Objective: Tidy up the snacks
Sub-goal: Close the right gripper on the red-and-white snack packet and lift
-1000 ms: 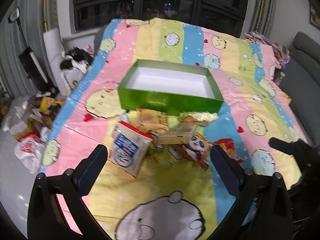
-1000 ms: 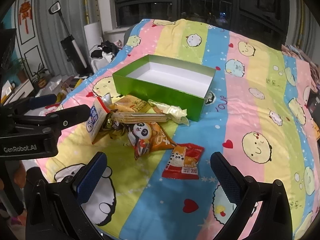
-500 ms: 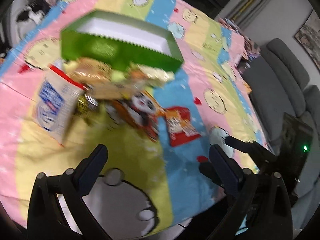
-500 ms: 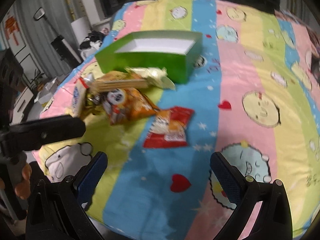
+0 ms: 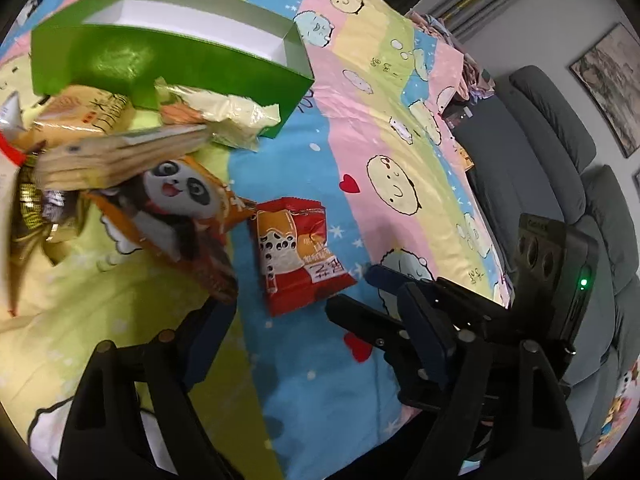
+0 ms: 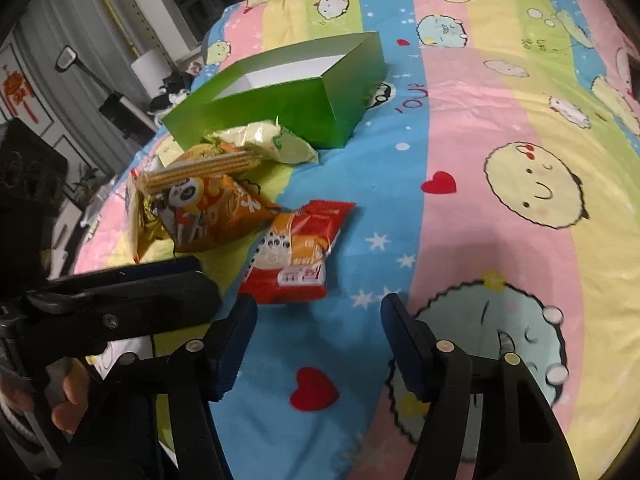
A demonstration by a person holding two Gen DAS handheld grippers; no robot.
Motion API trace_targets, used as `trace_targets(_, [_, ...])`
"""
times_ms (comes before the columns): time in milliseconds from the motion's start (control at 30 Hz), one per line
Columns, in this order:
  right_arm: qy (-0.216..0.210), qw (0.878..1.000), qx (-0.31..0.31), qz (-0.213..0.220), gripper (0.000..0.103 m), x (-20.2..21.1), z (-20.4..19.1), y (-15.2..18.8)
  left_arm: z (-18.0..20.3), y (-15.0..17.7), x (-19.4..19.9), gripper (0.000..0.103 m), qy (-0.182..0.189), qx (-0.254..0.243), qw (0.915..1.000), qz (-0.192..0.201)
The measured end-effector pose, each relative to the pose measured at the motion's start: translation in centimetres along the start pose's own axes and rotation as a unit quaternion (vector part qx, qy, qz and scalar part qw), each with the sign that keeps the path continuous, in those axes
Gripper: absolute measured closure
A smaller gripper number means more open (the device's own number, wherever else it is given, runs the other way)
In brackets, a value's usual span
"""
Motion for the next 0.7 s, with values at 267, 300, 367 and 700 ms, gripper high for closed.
trace_targets(267, [-0.051,0.999,-0.001,-0.013,0.064,-2.0,-0.4,-1.2,-1.2,-0.5,-1.8,0.038,0.010,0.047,0.9988,-0.010])
trace_targets(300, [-0.056,0.998,-0.003,-0.015,0.064,-2.2,-0.5,-1.2,-1.0,-0.6,-1.9,0.043,0.013,0.051,0.9986,-0.012])
trace_targets(367, [-0.058,0.998,0.000,-0.018,0.068,-2.4,-0.6,-1.2,-1.4,-0.6,-2.2,0.049,0.019,0.064,0.9976,-0.018])
trace_targets(700, [-0.064,0.998,0.025,-0.016,0.080,-2.3,-1.3,-0.3,-1.7,-0.6,-2.1,0.075,0.005,0.033,0.9991,-0.027])
Point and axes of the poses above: each gripper's, at about its wrist camera, not at the fingertips, and x roughly against the way its jaws point, z to its right, y to its underside, the point moved 9 cm from there along -x, roughly the way its jaws point, and after that the axes turned 6 degrees about -x, right-handed, at the moved point
